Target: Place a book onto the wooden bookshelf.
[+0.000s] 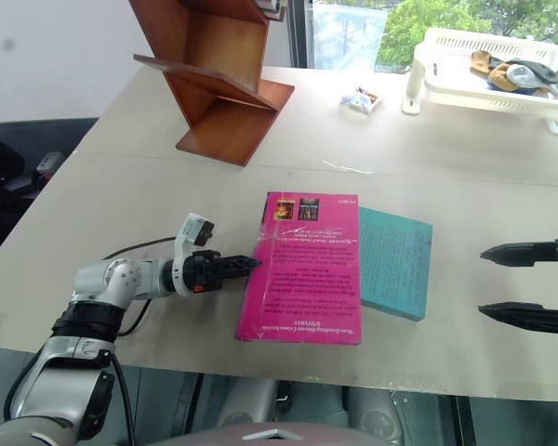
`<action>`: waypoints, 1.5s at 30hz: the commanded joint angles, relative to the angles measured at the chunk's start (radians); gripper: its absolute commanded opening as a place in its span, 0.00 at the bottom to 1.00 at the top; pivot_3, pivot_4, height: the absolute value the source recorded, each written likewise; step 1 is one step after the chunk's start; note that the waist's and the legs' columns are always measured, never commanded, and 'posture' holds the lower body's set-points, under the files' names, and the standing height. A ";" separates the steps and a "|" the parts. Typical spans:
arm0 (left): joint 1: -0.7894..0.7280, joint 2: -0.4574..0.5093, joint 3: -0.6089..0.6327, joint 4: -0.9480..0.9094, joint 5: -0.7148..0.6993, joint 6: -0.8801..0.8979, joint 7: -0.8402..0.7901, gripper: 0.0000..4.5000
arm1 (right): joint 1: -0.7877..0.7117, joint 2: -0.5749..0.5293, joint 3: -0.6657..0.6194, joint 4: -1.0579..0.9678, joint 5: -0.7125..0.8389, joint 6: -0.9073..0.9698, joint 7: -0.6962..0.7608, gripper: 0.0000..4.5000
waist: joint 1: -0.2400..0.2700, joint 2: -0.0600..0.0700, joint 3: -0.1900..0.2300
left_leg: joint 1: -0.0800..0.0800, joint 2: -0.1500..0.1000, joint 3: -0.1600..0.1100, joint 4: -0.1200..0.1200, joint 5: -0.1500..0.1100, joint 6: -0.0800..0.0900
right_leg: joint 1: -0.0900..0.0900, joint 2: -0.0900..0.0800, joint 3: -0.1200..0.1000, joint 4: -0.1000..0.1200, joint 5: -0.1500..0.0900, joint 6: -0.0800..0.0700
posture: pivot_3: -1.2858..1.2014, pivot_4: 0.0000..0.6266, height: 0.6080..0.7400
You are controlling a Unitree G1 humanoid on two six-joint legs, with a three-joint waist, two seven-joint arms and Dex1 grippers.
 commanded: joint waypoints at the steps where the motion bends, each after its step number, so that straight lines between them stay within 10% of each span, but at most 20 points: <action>1: -0.005 0.003 0.016 0.003 -0.007 -0.008 -0.010 0.65 | -0.009 -0.016 -0.006 0.006 0.001 -0.013 0.018 1.00 | -0.001 0.000 0.000 | 0.000 0.000 0.000 0.000 0.000 0.000 | 0.000 0.000 0.000 0.000 0.000 0.000 | 0.52 0.24 1.00; 7: -0.014 0.003 0.019 -0.004 -0.029 0.023 -0.021 0.65 | -0.001 -0.011 -0.007 0.001 -0.003 -0.011 0.013 1.00 | -0.001 0.000 0.000 | 0.000 0.000 0.000 0.000 0.000 0.000 | 0.000 0.000 0.000 0.000 0.000 0.000 | 0.52 0.24 1.00; 15: -0.013 0.007 0.025 -0.013 -0.045 0.042 -0.034 0.03 | 0.013 -0.004 -0.022 0.002 -0.009 -0.010 0.017 1.00 | 0.000 0.000 0.000 | 0.000 0.000 0.000 0.000 0.000 0.000 | 0.000 0.000 0.000 0.000 0.000 0.000 | 0.52 0.24 1.00; 36: -0.227 0.022 0.197 -0.345 -0.161 -0.034 0.101 0.03 | -0.175 -0.004 -0.079 0.241 0.130 0.029 0.028 1.00 | -0.004 -0.001 0.001 | -0.001 0.000 0.001 0.000 0.000 0.000 | 0.000 0.001 0.000 -0.001 0.000 0.000 | 0.52 0.24 1.00; 45: -0.442 0.156 0.056 -0.391 0.148 -0.456 0.065 0.03 | -0.348 0.047 -0.103 0.321 0.297 0.095 -0.039 1.00 | 0.000 -0.001 0.001 | -0.001 -0.001 0.001 0.000 0.000 0.000 | 0.000 0.005 0.000 -0.001 0.000 0.000 | 0.52 0.24 1.00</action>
